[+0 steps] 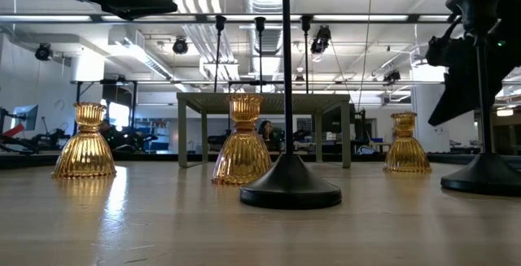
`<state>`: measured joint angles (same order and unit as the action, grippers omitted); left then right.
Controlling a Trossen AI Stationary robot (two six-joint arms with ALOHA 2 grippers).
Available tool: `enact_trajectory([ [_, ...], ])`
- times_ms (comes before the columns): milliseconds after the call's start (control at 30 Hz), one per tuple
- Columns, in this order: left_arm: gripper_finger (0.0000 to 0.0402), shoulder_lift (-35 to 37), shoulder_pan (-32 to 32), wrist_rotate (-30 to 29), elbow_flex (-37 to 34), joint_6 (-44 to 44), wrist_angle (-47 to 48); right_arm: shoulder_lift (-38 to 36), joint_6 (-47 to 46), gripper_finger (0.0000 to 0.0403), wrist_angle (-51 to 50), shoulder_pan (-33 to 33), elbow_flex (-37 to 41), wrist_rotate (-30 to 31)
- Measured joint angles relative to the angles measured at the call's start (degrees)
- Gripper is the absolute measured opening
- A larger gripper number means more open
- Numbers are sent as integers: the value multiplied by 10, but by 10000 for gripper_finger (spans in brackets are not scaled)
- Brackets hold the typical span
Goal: Pick & Place candle stick holders
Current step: Put the yellow glass candle holder on the shelf
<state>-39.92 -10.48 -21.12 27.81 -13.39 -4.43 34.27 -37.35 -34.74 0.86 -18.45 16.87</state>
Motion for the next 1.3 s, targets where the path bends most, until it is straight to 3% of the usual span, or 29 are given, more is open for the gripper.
enact_trajectory([
  [467,170,0,0,0,0,4,4,0,10,18,133,0,75,-13],
  [967,170,0,0,0,0,3,9,1,25,170,215,0,105,-4],
  [1300,170,0,0,0,0,3,16,1,20,206,276,0,132,-3],
])
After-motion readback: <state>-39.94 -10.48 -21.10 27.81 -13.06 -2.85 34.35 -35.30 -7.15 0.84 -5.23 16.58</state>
